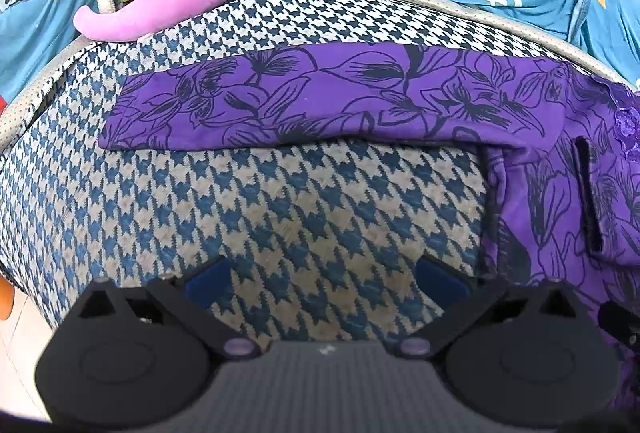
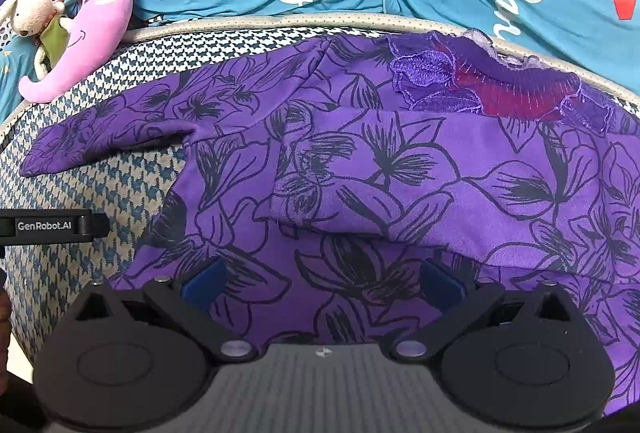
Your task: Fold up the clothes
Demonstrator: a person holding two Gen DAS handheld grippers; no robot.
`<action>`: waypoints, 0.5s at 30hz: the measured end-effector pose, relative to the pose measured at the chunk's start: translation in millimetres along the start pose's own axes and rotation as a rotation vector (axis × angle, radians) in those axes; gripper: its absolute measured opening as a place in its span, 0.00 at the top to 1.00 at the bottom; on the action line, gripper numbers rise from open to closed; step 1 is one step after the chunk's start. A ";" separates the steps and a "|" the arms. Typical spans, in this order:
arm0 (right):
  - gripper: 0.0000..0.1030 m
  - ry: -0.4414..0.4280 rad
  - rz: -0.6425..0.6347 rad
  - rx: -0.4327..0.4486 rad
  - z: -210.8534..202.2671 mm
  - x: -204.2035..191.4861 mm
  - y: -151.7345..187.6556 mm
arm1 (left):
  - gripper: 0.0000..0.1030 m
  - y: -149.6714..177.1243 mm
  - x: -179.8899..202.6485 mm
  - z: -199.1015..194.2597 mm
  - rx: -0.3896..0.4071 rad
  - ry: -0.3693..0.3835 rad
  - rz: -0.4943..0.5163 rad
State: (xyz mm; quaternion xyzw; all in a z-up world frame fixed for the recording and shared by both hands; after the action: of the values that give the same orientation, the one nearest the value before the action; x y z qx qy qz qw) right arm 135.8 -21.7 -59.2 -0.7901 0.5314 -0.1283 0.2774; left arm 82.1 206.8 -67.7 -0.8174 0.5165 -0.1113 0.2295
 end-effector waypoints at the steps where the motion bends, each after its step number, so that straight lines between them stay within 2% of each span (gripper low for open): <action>1: 0.00 0.000 -0.002 0.000 0.1 -0.4 -0.2 | 0.00 -0.1 -0.6 -0.1 0.001 0.001 -0.002; 6: 0.00 0.000 -0.011 0.001 1.0 -1.2 -0.2 | 0.00 -4.4 -8.9 0.3 0.013 -0.012 -0.023; 12: 0.00 0.007 -0.011 -0.011 4.1 1.8 1.1 | 0.01 -26.6 -53.6 6.0 0.033 -0.071 -0.166; 15: 0.00 0.010 -0.013 -0.020 6.2 3.4 2.2 | 0.07 -37.0 -78.3 10.3 0.041 -0.094 -0.239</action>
State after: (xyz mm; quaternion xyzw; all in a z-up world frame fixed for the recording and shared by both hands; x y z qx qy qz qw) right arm 138.5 -23.5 -65.9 -0.7957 0.5288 -0.1289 0.2658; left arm 81.2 293.0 -54.2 -0.8727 0.4016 -0.1099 0.2550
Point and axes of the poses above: each gripper's, at about its wrist camera, not at the fingertips, and z roughly the way its jaws point, x to its right, y to its underside, the point moved 8 cm from there along z, roughly the way its jaws point, and after that the axes turned 1 degree about -y, right-handed, at the moved point
